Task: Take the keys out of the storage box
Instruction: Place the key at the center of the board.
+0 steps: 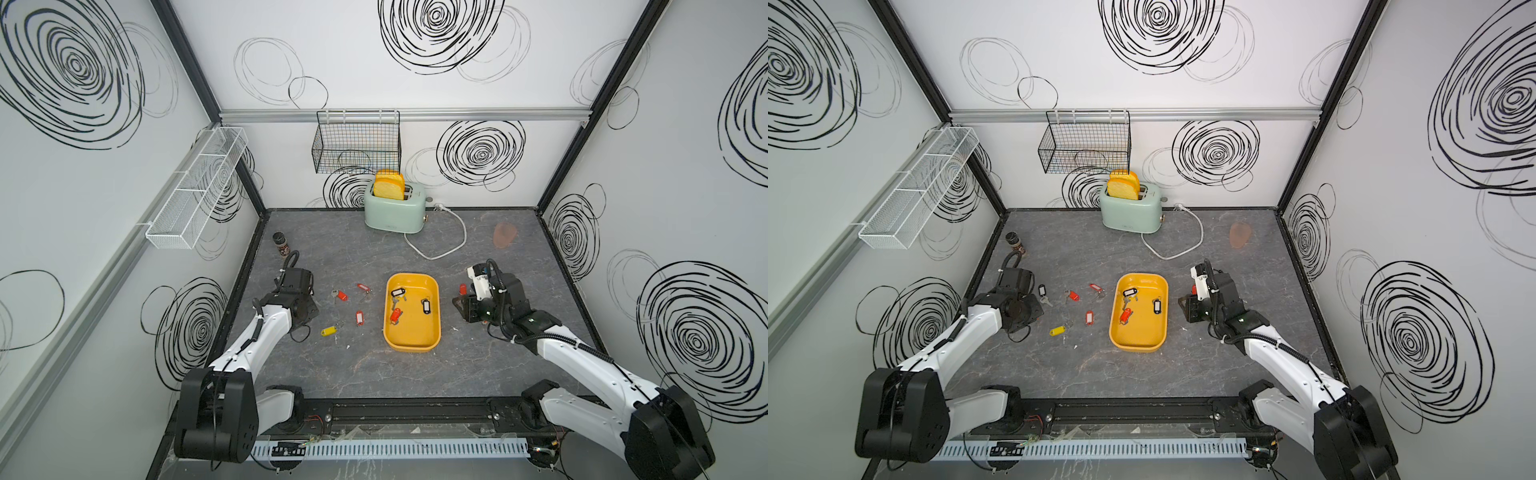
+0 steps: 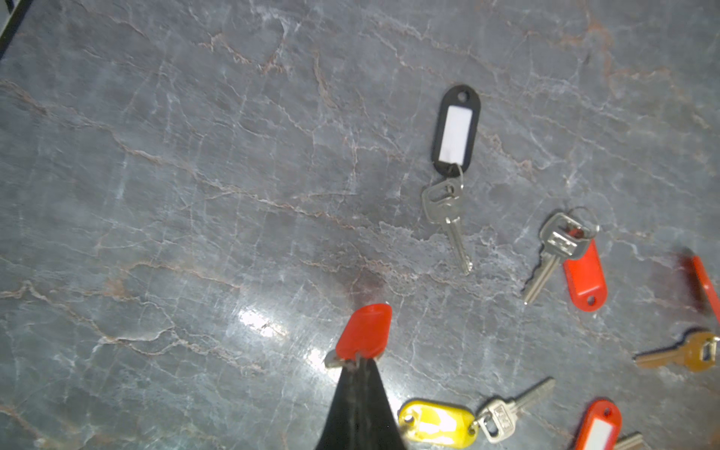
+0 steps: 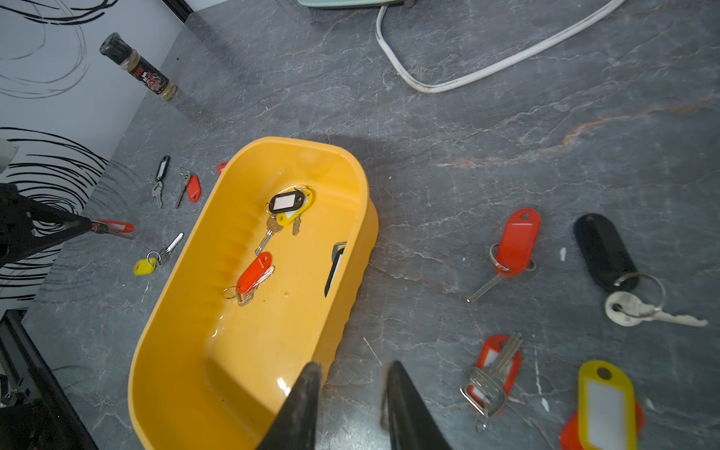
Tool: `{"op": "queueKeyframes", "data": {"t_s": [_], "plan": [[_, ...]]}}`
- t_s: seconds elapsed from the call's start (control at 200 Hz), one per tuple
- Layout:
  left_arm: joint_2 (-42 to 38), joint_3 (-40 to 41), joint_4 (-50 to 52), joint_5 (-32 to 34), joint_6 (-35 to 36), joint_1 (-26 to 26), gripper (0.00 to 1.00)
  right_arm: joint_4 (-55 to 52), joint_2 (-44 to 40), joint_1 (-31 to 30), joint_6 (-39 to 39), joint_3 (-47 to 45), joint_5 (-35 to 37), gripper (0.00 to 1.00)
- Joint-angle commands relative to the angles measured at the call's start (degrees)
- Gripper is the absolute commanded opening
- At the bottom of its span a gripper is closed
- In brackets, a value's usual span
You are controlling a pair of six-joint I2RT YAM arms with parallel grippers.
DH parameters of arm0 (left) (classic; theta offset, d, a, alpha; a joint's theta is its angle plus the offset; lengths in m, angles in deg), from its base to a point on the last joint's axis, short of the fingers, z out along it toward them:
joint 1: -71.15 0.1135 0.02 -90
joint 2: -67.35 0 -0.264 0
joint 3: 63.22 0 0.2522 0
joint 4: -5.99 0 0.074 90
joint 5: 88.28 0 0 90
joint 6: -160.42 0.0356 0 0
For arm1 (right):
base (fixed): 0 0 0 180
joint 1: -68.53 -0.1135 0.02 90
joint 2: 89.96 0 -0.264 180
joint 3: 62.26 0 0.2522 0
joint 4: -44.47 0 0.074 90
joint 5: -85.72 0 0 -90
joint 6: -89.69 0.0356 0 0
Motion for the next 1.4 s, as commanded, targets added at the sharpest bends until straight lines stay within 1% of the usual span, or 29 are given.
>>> {"op": "queueKeyframes", "data": {"t_s": [0.0,0.085,0.12,0.13,0.15,0.365,0.435,0.525,0.6,0.675,0.84,0.92,1.136,1.211,1.396], "plan": [[2.0,0.8,1.2,-1.4,-2.2,0.3,0.0,1.3,0.2,-0.2,0.5,-0.4,0.5,0.33],[2.2,0.5,2.0,-1.3,-2.4,0.2,0.0,1.3,0.2,-0.3,0.5,-0.5,0.7,0.33],[2.1,0.3,2.5,-1.5,-2.7,0.2,0.02,1.2,0.2,-0.2,0.5,-0.4,0.8,0.33],[2.0,0.2,2.6,-1.7,-2.7,0.2,0.07,1.2,0.2,-0.3,0.5,-0.5,0.8,0.33],[2.0,0.1,2.8,-2.0,-2.9,0.2,0.09,1.2,0.1,-0.3,0.6,-0.5,0.9,0.33],[0.0,0.3,4.8,-5.1,-4.8,0.5,0.1,1.5,-0.1,-0.2,0.8,-0.7,1.5,0.33],[-1.2,0.5,5.7,-6.1,-5.4,0.4,0.17,1.6,0.0,-0.3,0.7,-0.8,1.6,0.33],[-2.7,0.5,6.9,-6.7,-5.8,0.4,0.19,1.9,0.4,-0.2,0.7,-0.7,1.6,0.33],[-3.6,0.4,8.0,-6.9,-5.9,0.5,0.24,1.9,0.8,-0.3,0.6,-0.5,1.5,0.33],[-4.4,0.2,8.7,-6.8,-5.9,0.5,0.33,2.0,1.0,-0.3,0.4,-0.5,1.3,0.33],[-6.2,0.1,8.7,-7.0,-5.9,0.5,0.33,2.2,0.8,-0.2,0.3,-0.6,1.2,0.33],[-6.6,0.2,7.1,-8.1,-5.3,0.4,0.35,2.2,0.8,-0.3,0.3,-0.3,0.9,0.33],[-6.4,-0.5,2.5,-10.0,-1.9,-3.0,0.46,1.4,2.0,-0.7,0.3,3.0,-1.5,0.33],[-6.1,-0.7,1.1,-11.1,-0.7,-4.5,0.49,0.8,3.7,-1.9,-0.1,5.0,-1.7,0.33],[-5.5,-0.2,-2.4,-14.8,2.2,-7.6,0.51,-0.9,10.3,-7.2,-0.9,10.9,-0.2,0.33]]}}
